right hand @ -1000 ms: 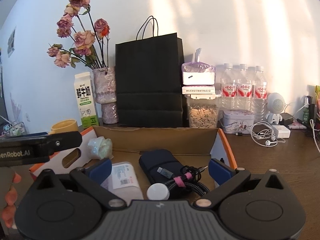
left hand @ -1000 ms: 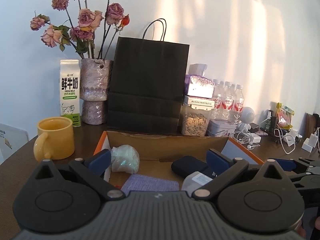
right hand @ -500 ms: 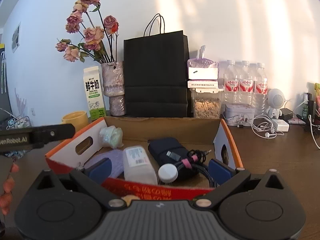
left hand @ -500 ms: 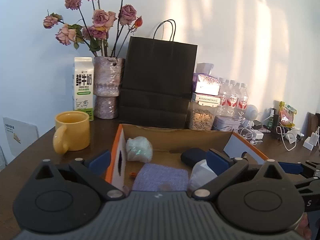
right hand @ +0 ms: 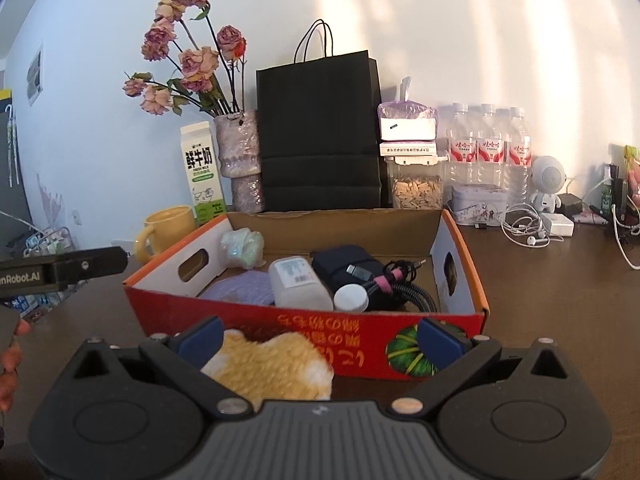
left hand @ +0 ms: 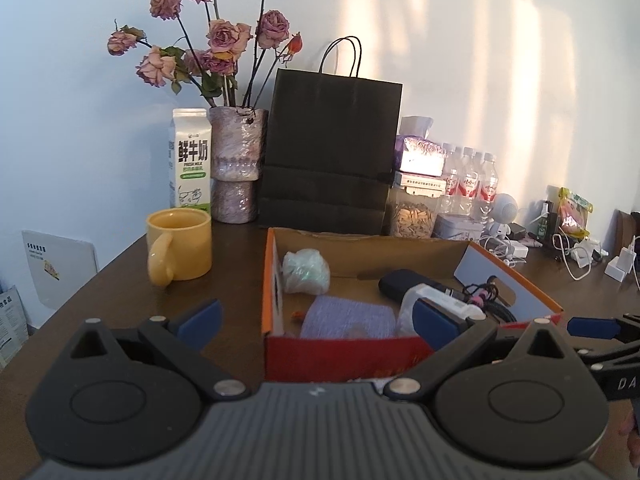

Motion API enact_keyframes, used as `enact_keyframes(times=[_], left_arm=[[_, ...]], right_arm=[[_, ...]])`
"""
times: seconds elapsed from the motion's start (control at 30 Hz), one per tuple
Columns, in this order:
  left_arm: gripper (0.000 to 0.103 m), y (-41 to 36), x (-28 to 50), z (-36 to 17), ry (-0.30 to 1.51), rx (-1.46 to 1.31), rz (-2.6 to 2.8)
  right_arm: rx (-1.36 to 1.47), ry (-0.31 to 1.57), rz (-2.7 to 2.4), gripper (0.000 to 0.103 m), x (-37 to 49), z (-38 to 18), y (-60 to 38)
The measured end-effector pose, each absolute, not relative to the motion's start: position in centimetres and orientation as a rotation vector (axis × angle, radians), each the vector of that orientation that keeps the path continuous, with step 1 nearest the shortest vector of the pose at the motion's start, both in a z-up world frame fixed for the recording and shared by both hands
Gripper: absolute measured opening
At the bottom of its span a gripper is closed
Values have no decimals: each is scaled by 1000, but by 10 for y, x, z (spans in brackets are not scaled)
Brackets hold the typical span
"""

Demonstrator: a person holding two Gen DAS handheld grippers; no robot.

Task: Organize objects
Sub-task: 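Withdraw both grippers from the box back over the table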

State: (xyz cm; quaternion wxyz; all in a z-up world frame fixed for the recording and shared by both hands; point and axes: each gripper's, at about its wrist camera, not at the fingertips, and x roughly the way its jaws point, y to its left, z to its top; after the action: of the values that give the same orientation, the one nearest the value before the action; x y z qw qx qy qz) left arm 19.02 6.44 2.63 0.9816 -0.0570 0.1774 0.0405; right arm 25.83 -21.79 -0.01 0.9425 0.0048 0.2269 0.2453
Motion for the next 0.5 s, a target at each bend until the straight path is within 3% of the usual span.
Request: enact_keyframes(times=[0.5], left_arm=[[103,84,139,-6,491,-76,89]], right_arm=[[-11,523,541,103,207,-13,-216]])
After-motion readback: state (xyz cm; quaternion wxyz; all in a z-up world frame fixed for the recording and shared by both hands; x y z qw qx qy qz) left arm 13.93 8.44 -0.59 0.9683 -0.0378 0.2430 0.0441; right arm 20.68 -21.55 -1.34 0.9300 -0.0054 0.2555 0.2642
